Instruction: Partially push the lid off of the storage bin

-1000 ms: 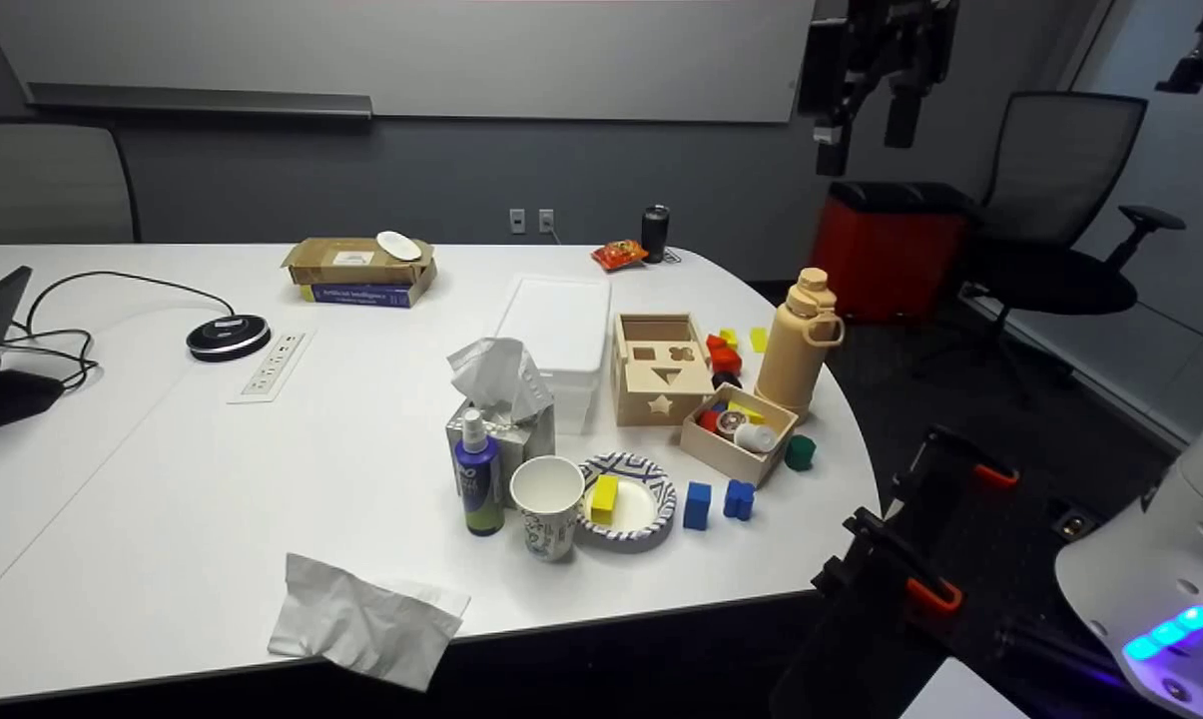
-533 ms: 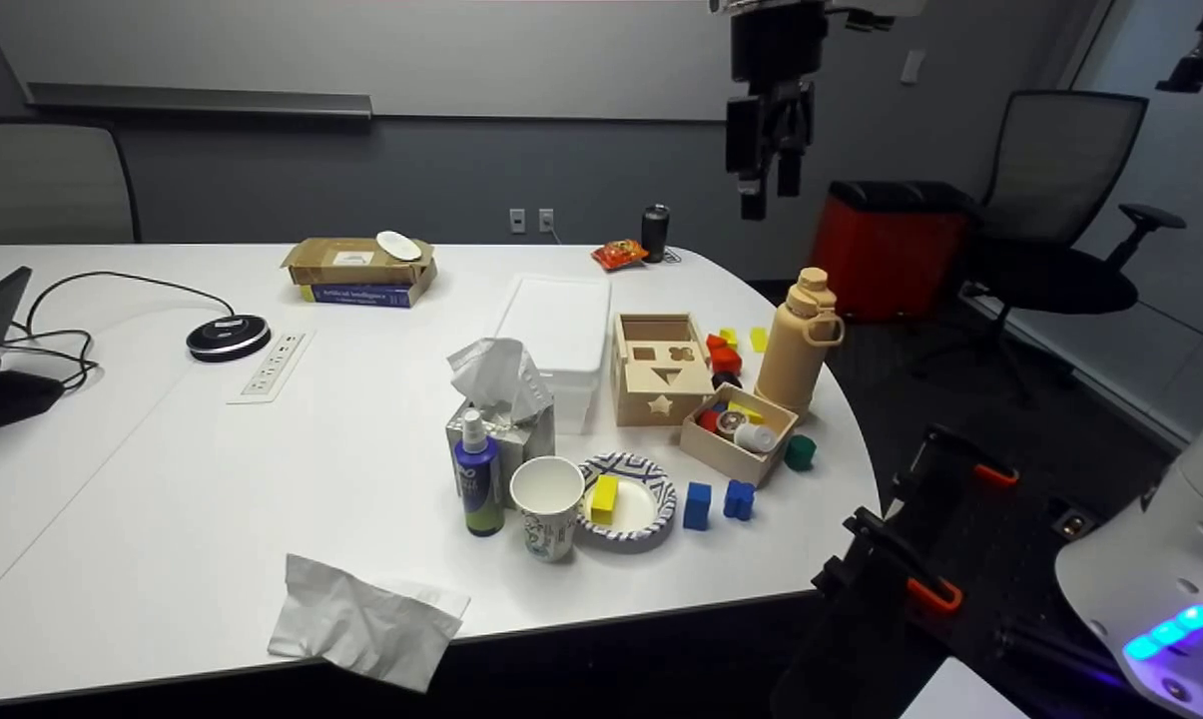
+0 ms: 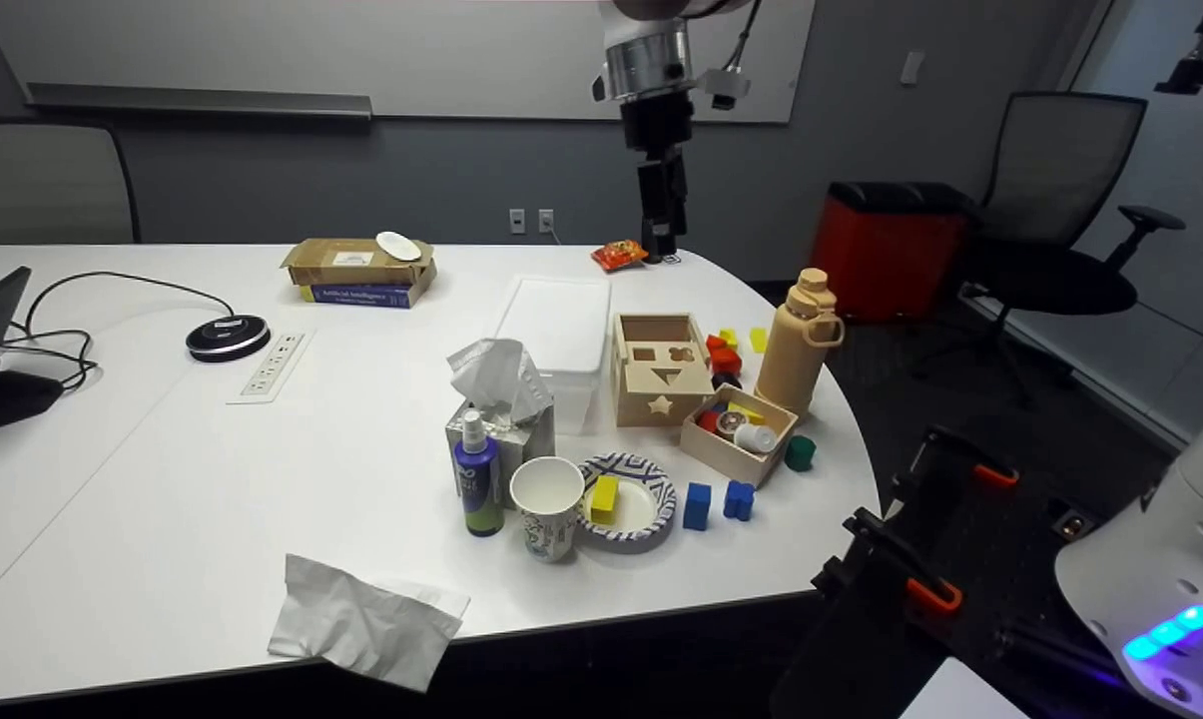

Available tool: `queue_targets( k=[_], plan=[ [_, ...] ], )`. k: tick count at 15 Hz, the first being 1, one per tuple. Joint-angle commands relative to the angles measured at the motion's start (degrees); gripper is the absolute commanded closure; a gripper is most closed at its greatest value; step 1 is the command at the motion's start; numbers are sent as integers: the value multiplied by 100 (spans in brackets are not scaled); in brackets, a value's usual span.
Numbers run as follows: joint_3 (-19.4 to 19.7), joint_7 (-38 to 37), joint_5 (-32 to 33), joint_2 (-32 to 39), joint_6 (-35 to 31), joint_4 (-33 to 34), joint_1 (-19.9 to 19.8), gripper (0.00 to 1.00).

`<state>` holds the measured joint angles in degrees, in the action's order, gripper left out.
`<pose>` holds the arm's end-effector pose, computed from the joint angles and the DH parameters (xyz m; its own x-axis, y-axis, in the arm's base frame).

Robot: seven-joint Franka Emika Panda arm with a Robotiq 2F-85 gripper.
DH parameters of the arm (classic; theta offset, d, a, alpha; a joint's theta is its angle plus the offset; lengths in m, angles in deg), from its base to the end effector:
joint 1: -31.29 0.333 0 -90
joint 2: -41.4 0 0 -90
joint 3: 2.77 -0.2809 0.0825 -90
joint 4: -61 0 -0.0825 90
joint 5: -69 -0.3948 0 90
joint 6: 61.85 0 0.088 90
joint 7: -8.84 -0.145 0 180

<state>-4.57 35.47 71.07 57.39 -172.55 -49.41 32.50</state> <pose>0.5684 0.0261 0.2491 0.8261 0.5046 -0.2510 0.4955 -0.8625 -0.1030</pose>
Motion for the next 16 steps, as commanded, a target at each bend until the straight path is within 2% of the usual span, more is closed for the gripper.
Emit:
queue_targets(
  k=[1,6,9,12,16],
  plan=[
    [-143,416,256,1328,139,1463,-51,0],
    [-346,419,313,2806,146,3085,-11,0],
    [-431,304,342,3303,-129,3598,64,0],
    [-391,184,472,3533,-643,3677,180,0],
    [-300,-76,776,3593,-1348,3383,350,0]
  ],
)
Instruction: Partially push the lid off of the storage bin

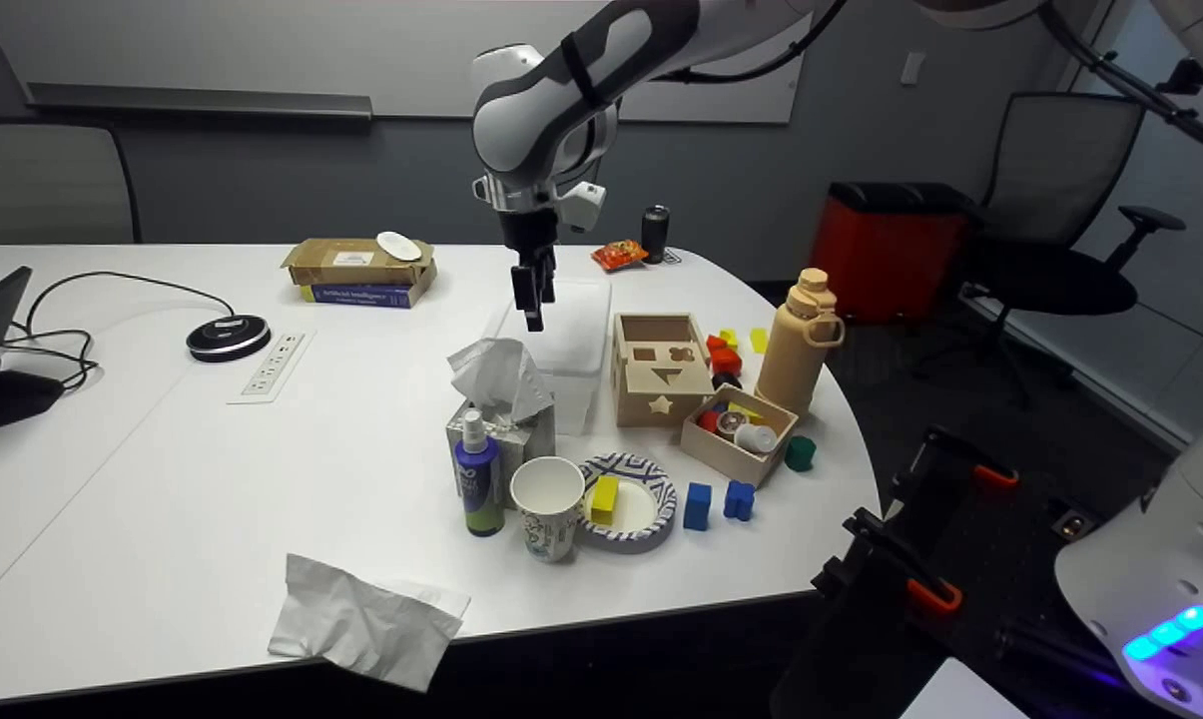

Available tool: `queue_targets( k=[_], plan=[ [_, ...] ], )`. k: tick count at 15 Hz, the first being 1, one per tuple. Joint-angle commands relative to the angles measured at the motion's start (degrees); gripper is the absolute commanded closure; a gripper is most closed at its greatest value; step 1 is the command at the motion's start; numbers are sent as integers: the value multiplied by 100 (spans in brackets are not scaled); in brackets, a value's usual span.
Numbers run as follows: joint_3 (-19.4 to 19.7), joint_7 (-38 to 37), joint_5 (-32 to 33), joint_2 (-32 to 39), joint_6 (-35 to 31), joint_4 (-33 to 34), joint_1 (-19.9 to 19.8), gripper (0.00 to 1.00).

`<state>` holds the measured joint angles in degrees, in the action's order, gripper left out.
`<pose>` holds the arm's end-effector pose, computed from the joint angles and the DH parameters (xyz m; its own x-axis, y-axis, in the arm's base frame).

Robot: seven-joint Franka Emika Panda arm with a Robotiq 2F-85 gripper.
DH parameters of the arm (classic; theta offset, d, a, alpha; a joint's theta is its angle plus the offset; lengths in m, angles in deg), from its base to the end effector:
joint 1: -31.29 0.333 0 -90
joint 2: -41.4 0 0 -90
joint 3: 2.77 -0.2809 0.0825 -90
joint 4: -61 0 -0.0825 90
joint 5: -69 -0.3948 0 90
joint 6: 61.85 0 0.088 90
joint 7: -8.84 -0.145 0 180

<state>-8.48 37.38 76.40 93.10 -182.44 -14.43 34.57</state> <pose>0.7022 0.0906 0.1178 0.7635 0.6367 -0.1081 0.6377 -0.7697 -0.0302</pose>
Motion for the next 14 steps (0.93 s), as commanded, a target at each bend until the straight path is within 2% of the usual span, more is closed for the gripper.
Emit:
queue_targets(
  k=[1,9,14],
  plan=[
    [116,-365,344,26,-528,-227,200,0],
    [508,-1177,1153,37,-1652,-1115,594,0],
    [796,-1640,1501,2,-2100,-1439,752,0]
  ],
)
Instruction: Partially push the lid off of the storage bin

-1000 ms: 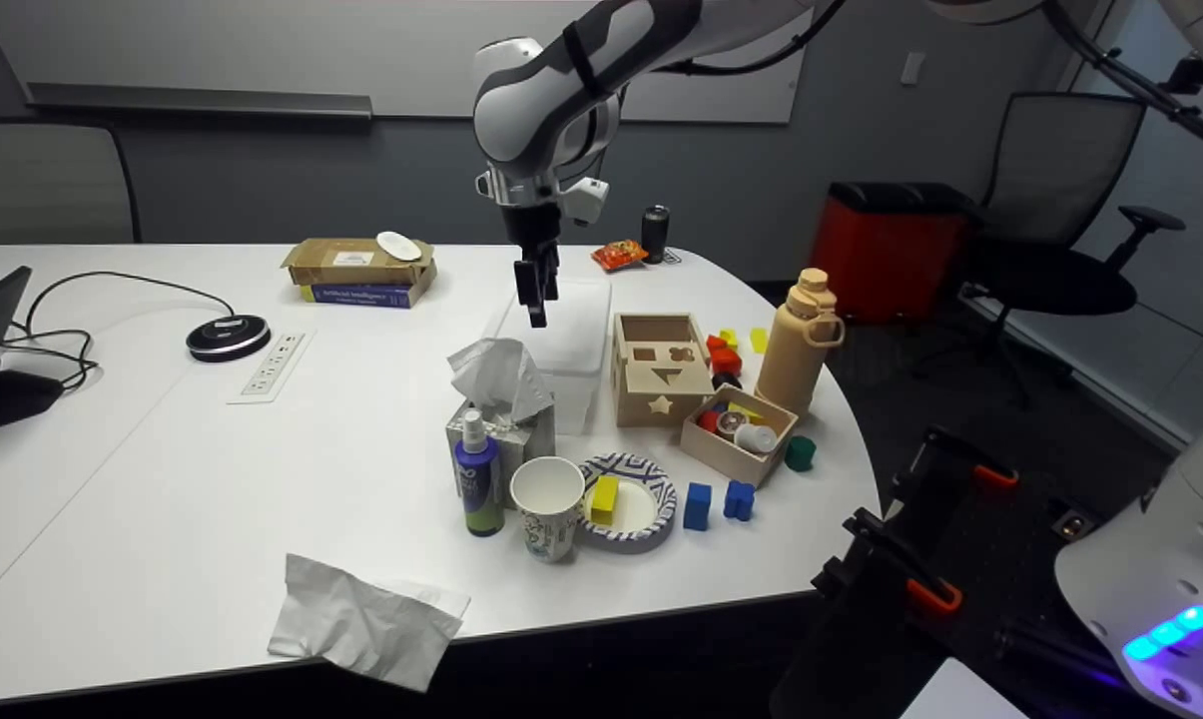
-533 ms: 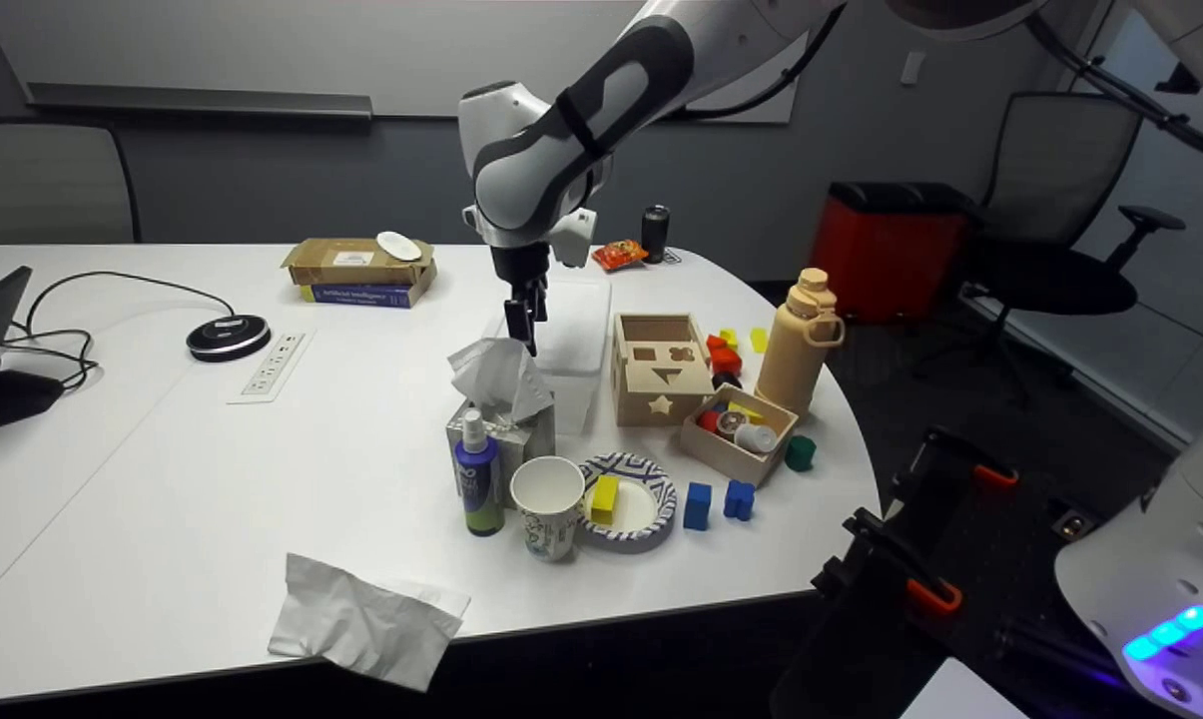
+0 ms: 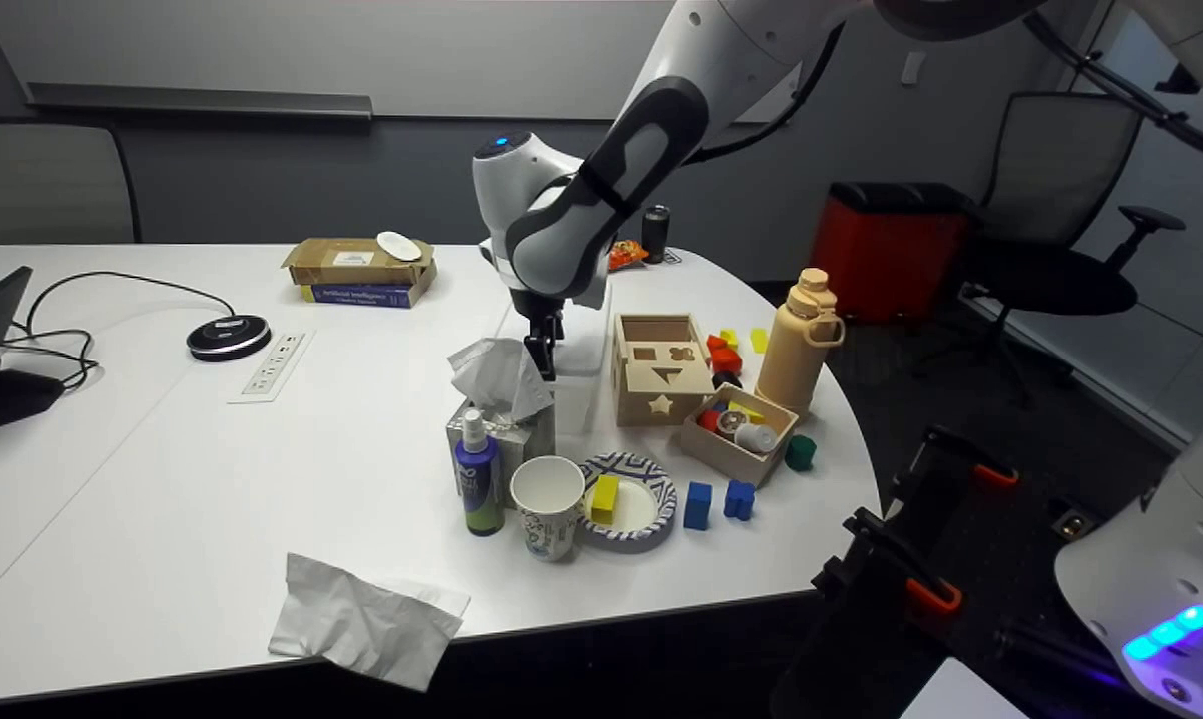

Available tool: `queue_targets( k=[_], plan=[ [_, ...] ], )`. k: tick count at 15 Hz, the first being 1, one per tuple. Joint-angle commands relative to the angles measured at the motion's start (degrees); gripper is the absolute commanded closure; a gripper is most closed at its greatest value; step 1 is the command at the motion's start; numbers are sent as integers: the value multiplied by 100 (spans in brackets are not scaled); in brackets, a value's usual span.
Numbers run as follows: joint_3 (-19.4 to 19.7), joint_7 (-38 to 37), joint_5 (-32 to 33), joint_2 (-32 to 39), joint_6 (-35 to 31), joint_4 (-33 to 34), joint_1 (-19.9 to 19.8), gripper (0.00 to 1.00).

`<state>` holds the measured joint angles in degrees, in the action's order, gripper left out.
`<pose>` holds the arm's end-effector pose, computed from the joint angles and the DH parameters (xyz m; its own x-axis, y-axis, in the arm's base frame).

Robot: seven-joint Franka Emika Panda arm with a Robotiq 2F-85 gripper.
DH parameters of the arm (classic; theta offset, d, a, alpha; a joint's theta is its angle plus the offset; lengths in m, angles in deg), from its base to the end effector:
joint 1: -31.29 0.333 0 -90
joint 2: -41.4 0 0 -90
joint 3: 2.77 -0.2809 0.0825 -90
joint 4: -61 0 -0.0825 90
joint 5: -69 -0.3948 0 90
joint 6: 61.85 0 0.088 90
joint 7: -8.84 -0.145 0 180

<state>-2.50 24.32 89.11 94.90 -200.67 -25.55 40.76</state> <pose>0.6707 0.0986 0.0384 0.7671 0.6320 -0.1099 0.6398 -0.7414 0.2023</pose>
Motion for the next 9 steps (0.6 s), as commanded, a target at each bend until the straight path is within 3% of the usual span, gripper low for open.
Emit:
queue_targets(
  k=[1,9],
  plan=[
    [242,-386,279,-180,-345,-367,157,0],
    [614,-828,574,-150,-592,-530,234,0]
  ],
)
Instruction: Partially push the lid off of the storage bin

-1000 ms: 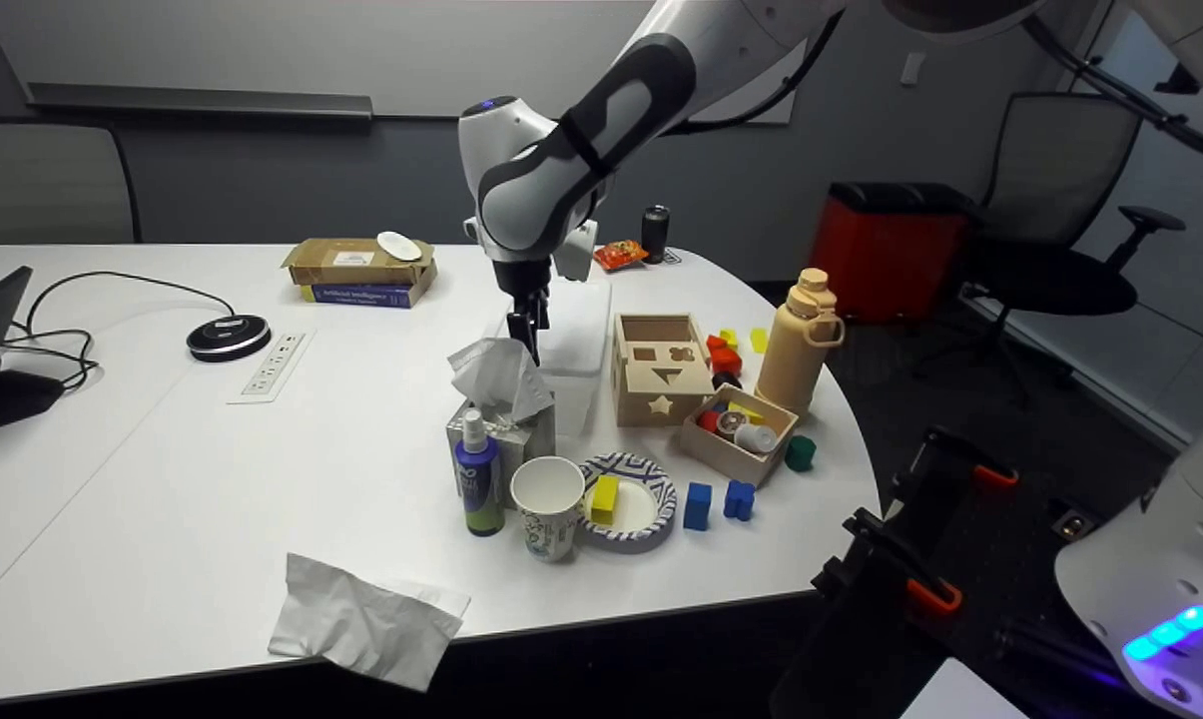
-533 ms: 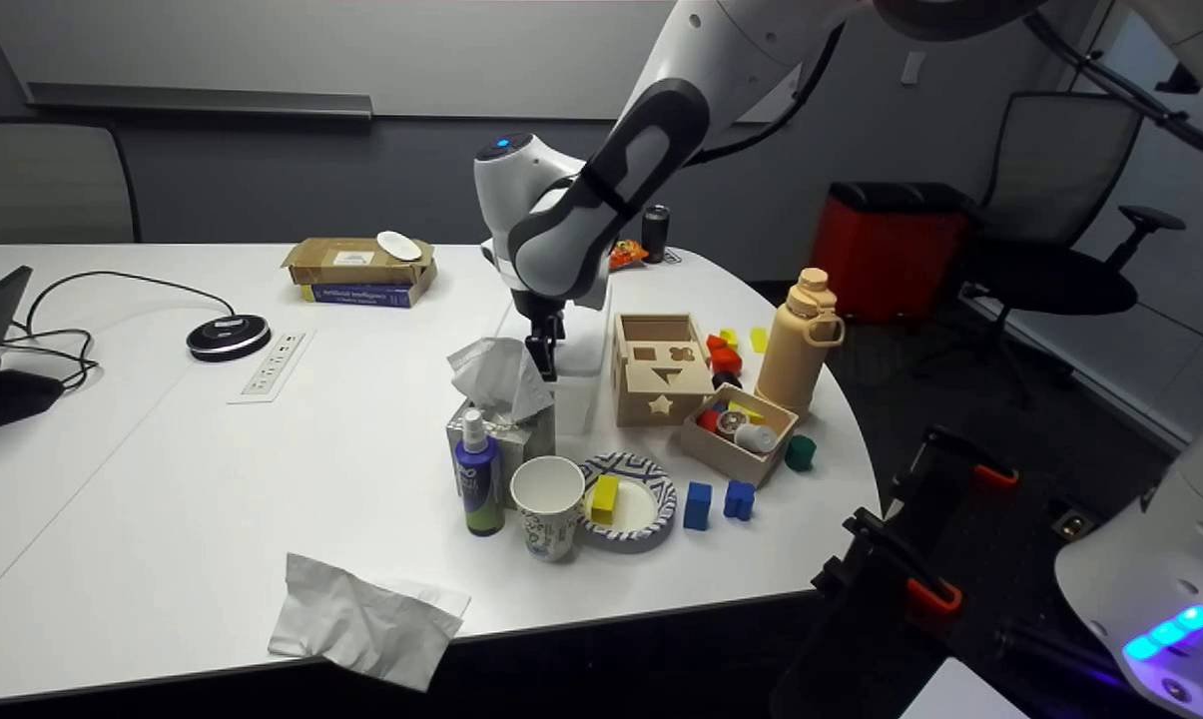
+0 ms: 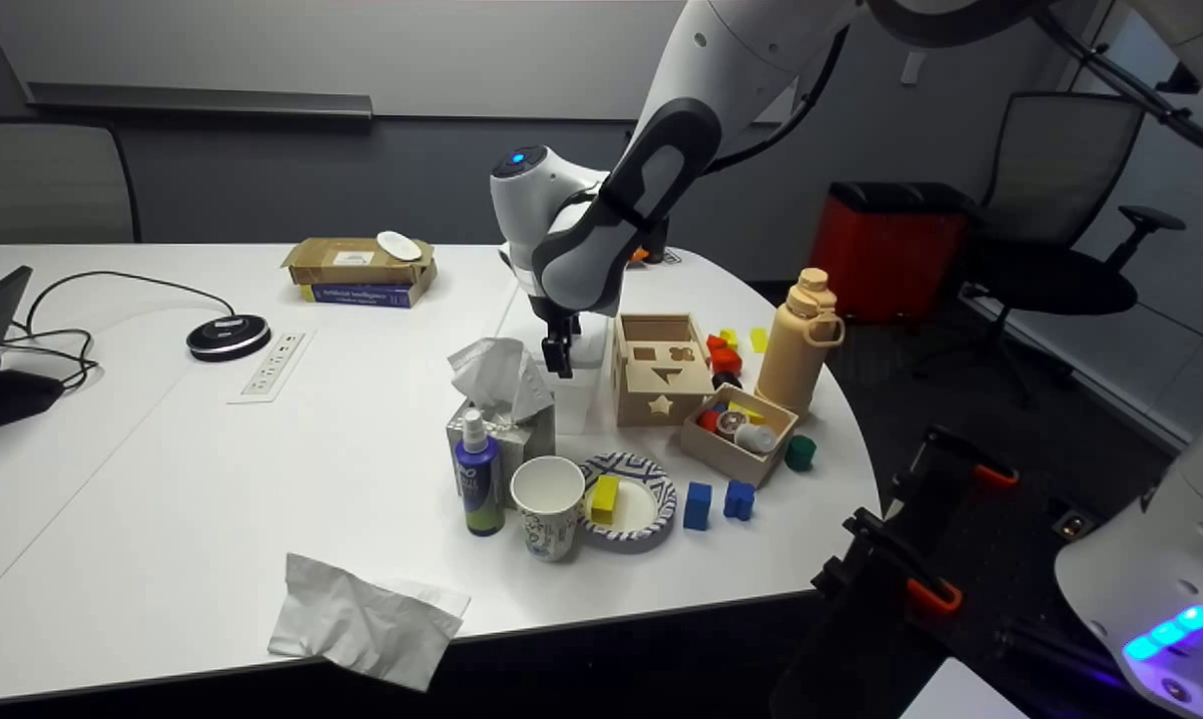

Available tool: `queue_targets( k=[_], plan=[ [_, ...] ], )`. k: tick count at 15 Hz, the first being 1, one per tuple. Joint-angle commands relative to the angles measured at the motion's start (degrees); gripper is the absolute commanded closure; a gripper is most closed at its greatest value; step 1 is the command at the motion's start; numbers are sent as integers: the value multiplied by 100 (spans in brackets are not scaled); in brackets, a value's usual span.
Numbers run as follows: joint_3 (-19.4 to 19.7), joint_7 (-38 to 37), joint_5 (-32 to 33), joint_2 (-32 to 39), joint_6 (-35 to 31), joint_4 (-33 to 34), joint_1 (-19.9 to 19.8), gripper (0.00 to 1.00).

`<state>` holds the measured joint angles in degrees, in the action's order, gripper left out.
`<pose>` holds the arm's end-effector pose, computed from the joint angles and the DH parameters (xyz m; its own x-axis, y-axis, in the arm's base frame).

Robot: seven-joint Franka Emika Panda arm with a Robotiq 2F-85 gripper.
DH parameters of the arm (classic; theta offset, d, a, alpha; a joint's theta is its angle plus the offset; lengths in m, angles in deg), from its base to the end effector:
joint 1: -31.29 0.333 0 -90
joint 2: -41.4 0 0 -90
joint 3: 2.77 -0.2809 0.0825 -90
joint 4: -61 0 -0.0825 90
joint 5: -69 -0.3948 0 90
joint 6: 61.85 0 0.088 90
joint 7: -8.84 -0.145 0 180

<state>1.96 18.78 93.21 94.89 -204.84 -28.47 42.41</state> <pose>0.6652 0.0694 0.0266 0.7959 0.5946 -0.1140 0.5989 -0.7456 0.2922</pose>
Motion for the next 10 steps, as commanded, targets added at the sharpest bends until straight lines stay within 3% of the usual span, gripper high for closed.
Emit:
queue_targets(
  k=[1,10],
  plan=[
    [205,-304,167,-135,-173,-214,58,0],
    [489,-596,87,-29,-102,6,-55,0]
  ],
)
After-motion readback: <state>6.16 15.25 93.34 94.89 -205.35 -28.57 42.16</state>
